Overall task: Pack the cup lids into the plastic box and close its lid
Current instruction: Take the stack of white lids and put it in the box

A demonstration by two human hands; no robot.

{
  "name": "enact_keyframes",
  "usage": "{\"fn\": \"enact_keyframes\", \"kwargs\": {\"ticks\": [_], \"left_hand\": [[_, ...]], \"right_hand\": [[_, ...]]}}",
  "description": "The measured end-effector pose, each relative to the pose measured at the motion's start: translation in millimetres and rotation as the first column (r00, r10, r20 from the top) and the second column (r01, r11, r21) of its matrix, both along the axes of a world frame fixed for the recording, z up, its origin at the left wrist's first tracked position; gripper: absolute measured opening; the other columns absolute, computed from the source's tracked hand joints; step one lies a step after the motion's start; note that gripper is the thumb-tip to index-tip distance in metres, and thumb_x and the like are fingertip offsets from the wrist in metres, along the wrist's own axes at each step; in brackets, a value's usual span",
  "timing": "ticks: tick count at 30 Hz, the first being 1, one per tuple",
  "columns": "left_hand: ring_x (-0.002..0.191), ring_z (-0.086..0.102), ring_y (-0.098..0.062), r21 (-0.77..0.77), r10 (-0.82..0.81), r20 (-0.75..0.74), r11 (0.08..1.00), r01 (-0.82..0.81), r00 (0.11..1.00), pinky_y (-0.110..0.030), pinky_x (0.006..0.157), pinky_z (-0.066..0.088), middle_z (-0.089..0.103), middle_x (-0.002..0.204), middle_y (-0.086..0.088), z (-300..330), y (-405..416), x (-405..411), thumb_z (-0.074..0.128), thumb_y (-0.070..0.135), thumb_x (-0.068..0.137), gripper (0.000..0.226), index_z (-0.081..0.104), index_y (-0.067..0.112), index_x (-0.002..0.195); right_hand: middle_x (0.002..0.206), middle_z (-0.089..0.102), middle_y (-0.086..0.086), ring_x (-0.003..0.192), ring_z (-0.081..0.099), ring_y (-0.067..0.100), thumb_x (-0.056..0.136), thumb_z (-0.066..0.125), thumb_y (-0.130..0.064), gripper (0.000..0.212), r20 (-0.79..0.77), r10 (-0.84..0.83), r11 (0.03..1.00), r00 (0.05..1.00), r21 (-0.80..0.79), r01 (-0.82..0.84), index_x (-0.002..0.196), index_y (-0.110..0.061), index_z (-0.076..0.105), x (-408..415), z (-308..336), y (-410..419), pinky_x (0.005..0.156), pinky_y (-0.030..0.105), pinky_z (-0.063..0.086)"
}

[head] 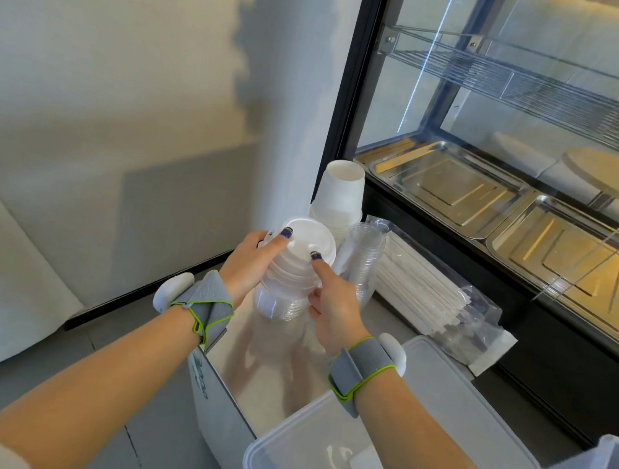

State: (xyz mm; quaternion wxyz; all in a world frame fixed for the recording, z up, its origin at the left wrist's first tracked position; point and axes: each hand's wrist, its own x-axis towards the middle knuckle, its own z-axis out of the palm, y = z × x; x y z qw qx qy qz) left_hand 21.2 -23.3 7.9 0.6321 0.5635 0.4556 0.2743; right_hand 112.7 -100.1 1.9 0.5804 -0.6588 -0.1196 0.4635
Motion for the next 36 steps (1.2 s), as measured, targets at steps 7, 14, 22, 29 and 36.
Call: {"fn": "enact_keyframes", "kwargs": {"ticks": [7,14,22,29,36], "left_hand": [[0.107,0.053,-0.018,0.002,-0.01,-0.005,1.0,0.01,1.0,-0.031,0.098,0.041,0.057,0.122,-0.005,-2.0,0.3,2.6,0.05,0.044,0.088,0.054,0.047,0.011,0.131],[0.119,0.051,-0.022,0.054,-0.009,-0.03,0.999,0.011,0.999,-0.034,0.092,0.043,0.052,0.135,-0.006,9.8,4.4,4.9,0.049,0.048,0.087,0.058,0.044,0.015,0.134],[0.096,0.055,-0.019,0.051,0.052,0.073,0.997,-0.055,0.996,-0.038,0.084,0.049,0.056,0.109,0.002,42.8,-7.8,14.7,0.054,0.047,0.084,0.052,0.049,0.018,0.127],[0.072,0.056,-0.009,0.092,0.002,0.233,0.995,-0.024,0.973,-0.03,0.067,0.049,0.056,0.083,0.004,75.6,-29.6,32.0,0.06,0.038,0.083,0.036,0.058,0.015,0.11],[0.081,0.056,-0.013,0.08,-0.136,0.27,0.99,0.119,0.953,-0.025,0.059,0.045,0.057,0.092,0.005,89.9,-74.0,73.0,0.059,0.039,0.082,0.05,0.049,0.018,0.126]], "right_hand": [[0.092,0.058,0.001,0.086,0.054,0.017,0.083,0.059,-0.04,0.026,0.013,0.013,1.0,1.0,-0.02,-0.012,0.09,-0.015,0.055,2.7,1.2,-1.2,0.083,0.029,0.038],[0.104,0.064,0.011,0.11,0.059,0.031,0.084,0.058,-0.039,0.028,-0.004,-0.008,1.0,1.0,-0.01,0.008,0.088,-0.011,0.062,3.1,14.7,-3.8,0.102,0.039,0.041],[0.084,0.045,-0.001,0.095,0.046,0.025,0.085,0.055,-0.042,0.026,-0.099,-0.047,0.997,0.994,0.062,0.053,0.095,-0.018,0.055,5.1,45.8,-13.7,0.079,0.037,0.044],[0.082,0.046,0.0,0.082,0.046,0.02,0.086,0.057,-0.037,0.019,-0.113,-0.121,0.97,0.986,0.196,0.141,0.073,-0.024,0.052,14.9,75.4,-39.1,0.07,0.031,0.042],[0.074,0.045,-0.001,0.074,0.045,0.019,0.083,0.06,-0.032,0.018,-0.087,-0.285,0.922,0.955,0.249,0.298,0.072,-0.019,0.054,40.1,92.4,-93.0,0.07,0.032,0.043]]}}
